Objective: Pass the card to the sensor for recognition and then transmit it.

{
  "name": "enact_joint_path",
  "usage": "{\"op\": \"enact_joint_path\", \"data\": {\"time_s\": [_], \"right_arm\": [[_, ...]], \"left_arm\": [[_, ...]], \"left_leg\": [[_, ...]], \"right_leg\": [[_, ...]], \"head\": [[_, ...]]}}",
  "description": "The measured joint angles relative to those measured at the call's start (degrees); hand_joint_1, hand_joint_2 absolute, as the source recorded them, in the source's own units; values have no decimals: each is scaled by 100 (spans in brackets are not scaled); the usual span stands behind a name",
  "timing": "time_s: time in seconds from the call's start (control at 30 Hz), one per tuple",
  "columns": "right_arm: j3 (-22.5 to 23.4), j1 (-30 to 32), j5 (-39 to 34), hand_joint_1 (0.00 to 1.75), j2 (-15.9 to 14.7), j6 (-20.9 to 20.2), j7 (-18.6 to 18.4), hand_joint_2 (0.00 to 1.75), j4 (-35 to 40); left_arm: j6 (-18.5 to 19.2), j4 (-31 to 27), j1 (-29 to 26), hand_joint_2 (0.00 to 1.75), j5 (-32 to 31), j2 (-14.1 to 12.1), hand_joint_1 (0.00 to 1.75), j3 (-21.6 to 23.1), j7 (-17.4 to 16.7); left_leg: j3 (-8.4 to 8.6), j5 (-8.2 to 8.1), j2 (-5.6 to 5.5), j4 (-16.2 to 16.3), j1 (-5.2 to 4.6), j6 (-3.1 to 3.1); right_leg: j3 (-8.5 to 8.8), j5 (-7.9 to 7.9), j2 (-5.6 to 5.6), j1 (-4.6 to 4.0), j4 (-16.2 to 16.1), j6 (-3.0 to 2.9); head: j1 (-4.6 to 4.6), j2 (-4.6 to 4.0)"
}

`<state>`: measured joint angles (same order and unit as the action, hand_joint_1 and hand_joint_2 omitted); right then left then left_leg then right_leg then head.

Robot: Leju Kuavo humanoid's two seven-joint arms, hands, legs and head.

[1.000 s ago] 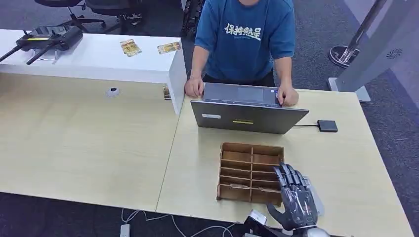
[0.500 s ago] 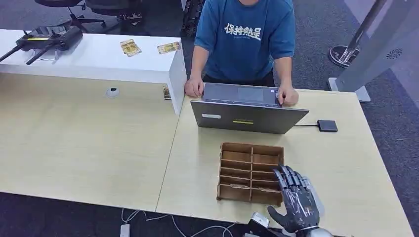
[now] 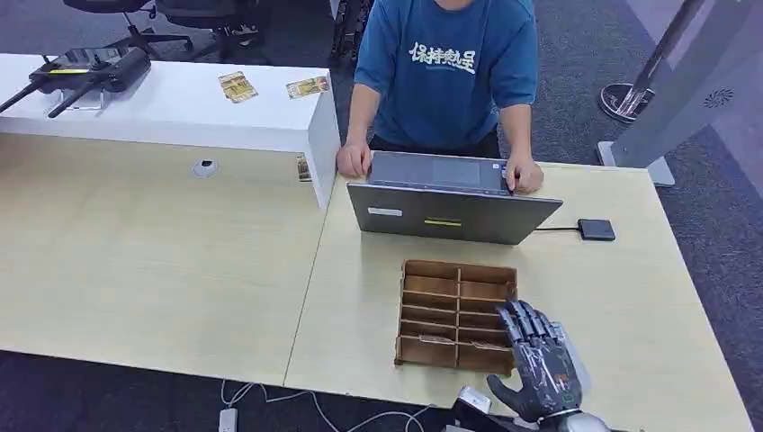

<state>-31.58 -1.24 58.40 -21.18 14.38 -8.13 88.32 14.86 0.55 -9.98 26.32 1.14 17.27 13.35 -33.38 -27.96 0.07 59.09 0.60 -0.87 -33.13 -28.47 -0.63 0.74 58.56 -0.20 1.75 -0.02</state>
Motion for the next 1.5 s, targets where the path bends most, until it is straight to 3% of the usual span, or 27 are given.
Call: {"op": "enact_joint_path", "data": {"time_s": [1.5], "right_arm": [[-122, -51, -31, 0, -24, -15, 0, 175, -2]], "left_arm": [[15, 0, -23, 0, 9, -2, 0, 0, 0]], "left_leg": [[0, 0, 0, 0, 0, 0]], "right_leg": [[0, 0, 0, 0, 0, 0]], "head": [[0, 0]]}}
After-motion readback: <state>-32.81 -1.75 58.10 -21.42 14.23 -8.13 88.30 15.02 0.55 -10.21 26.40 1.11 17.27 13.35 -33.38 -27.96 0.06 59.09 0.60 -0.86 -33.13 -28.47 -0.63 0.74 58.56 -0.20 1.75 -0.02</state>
